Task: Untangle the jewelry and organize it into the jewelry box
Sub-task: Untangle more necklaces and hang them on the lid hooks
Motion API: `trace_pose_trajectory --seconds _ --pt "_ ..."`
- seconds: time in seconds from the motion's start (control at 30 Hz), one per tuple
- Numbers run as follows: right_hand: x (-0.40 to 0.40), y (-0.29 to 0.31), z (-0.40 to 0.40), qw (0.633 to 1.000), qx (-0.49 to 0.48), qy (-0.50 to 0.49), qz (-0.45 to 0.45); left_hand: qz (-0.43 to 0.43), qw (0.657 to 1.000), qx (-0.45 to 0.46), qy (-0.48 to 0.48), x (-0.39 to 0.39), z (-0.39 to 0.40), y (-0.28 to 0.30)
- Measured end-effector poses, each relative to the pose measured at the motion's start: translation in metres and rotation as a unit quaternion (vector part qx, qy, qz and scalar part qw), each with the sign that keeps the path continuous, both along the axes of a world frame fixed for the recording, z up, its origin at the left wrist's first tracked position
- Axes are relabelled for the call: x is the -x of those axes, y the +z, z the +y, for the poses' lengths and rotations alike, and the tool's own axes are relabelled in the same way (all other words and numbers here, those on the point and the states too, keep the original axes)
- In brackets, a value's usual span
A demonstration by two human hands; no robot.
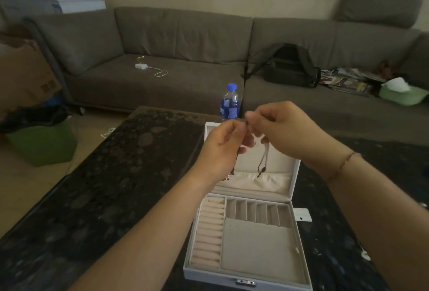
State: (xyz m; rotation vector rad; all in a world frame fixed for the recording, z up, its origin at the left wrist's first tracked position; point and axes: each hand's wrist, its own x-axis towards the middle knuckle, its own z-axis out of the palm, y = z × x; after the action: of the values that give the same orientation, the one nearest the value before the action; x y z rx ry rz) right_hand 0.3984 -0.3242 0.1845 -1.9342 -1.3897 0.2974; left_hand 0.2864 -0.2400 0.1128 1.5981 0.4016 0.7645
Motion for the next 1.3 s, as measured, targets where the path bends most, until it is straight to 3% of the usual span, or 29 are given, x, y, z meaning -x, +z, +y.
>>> trace_pose_trajectory --seconds 0.13,0.3,0.43,0.57,0.63,0.73,0.8,0.87,0.97,1.13,1.3 --pt "-0.003 -0.004 0.005 0.995 -0.046 -0.039 0.075 -0.011 1.0 0.001 -0.021 -0.006 -0.008 -0.005" --pt "-0.013 -0.011 0.005 0.977 -0.089 -0.021 0.192 0.007 0.999 -0.027 -0.044 -0.008 -0.011 -0.012" --pt "-0.019 -0.011 0.004 0.926 -0.126 0.021 0.355 0.058 0.995 -0.029 -0.073 -0.009 -0.012 -0.025" --pt "-0.024 -0.011 0.008 0.885 -0.128 0.046 0.446 0.118 0.986 -0.085 -0.078 0.001 -0.007 -0.043" --pt "-0.024 -0.012 0.011 0.884 -0.121 0.046 0.45 0.199 0.966 -0.161 -0.04 0.008 -0.002 -0.058" --pt "-0.023 -0.017 0.018 0.885 -0.116 0.045 0.449 0.341 0.876 -0.338 0.047 0.015 0.002 -0.079" --pt "-0.024 -0.021 0.024 0.886 -0.118 0.038 0.446 0.376 0.832 -0.403 0.063 0.014 0.0 -0.088" --pt "-0.025 -0.024 0.031 0.89 -0.12 0.031 0.439 0.389 0.814 -0.425 0.074 0.011 0.0 -0.093" --pt "-0.026 -0.029 0.041 0.894 -0.126 0.02 0.43 0.379 0.811 -0.44 0.078 0.011 0.003 -0.095" --pt "-0.025 -0.044 0.052 0.904 -0.136 0.018 0.404 0.314 0.857 -0.406 0.051 0.017 0.011 -0.102" --pt "-0.021 -0.059 0.052 0.942 -0.139 0.02 0.304 0.264 0.881 -0.387 0.064 0.02 0.014 -0.105"
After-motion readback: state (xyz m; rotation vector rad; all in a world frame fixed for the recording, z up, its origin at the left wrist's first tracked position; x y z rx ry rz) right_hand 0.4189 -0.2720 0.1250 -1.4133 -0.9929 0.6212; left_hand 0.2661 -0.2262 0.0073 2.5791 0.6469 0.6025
